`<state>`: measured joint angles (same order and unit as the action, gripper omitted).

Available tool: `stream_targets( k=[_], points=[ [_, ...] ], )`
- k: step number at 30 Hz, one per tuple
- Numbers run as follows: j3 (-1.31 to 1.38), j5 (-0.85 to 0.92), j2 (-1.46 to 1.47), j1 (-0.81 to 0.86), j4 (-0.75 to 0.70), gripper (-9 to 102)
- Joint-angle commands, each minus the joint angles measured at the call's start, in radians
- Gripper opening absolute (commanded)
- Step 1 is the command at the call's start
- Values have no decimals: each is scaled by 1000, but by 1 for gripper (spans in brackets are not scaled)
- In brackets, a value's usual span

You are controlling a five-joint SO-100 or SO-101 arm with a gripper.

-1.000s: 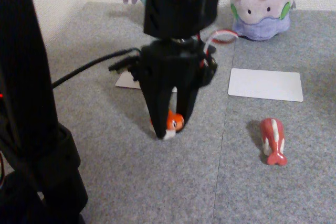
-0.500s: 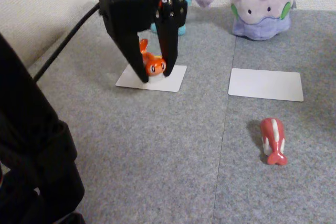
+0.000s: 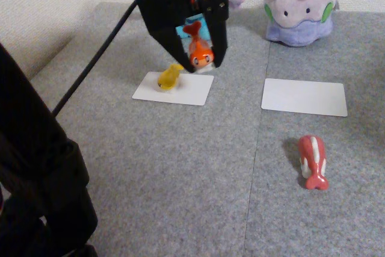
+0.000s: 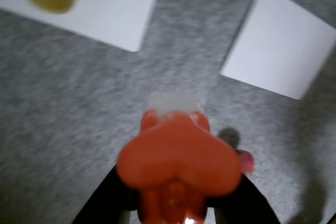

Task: Wooper wants to eat egg sudhi, and Goomy wants to eat shrimp sushi

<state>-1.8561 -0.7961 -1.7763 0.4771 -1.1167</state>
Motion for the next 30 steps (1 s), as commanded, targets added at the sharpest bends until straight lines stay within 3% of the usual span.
stream_targets(
  k=[1, 16, 30],
  points=[
    [74, 6, -44, 43, 44, 7],
    [563, 6, 296, 213, -18, 7],
    [873, -81, 724, 219, -32, 7]
  ],
)
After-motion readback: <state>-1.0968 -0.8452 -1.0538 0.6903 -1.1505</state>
